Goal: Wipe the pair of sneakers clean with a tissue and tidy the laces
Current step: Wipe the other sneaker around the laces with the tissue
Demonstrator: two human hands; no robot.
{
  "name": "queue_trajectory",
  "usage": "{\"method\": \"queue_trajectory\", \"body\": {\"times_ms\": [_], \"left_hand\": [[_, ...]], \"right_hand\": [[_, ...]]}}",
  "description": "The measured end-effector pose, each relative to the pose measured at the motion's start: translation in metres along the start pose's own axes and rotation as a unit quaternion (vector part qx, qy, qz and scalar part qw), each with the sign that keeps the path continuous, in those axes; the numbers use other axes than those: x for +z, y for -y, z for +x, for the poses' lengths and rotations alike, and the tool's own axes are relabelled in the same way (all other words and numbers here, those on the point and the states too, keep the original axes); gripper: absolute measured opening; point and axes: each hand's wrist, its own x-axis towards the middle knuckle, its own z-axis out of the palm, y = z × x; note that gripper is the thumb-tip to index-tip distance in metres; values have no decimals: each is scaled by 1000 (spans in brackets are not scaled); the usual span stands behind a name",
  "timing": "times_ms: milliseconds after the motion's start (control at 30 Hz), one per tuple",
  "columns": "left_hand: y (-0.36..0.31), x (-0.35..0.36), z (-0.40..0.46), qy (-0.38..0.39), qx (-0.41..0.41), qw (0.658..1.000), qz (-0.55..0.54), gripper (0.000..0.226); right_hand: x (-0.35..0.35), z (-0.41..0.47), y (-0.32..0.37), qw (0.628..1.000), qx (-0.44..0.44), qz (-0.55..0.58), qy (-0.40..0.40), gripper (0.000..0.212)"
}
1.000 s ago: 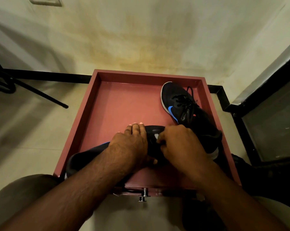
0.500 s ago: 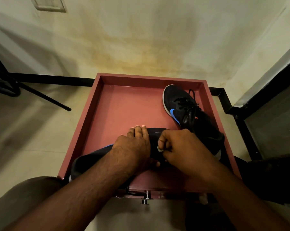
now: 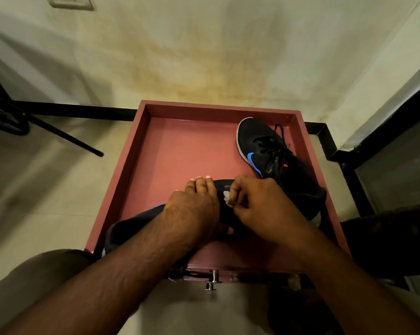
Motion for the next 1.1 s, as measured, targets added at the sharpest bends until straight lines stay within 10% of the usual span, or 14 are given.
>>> {"method": "queue_trajectory", "body": {"times_ms": [200, 367, 800, 1100], "left_hand": [[1, 1, 1, -3, -3, 1000, -11, 125], [1, 0, -3, 0, 12, 1000, 4, 117], [1, -5, -6, -9, -13, 1000, -1, 89], [1, -5, -1, 5, -17, 1000, 5, 91]], "right_hand": [[9, 1, -11, 989, -48, 10, -140, 12], [21, 0, -6, 983, -121, -120, -63, 23], [16, 1, -2, 988, -122, -17, -90, 14], [21, 7, -6, 984, -140, -109, 34, 55]]}}
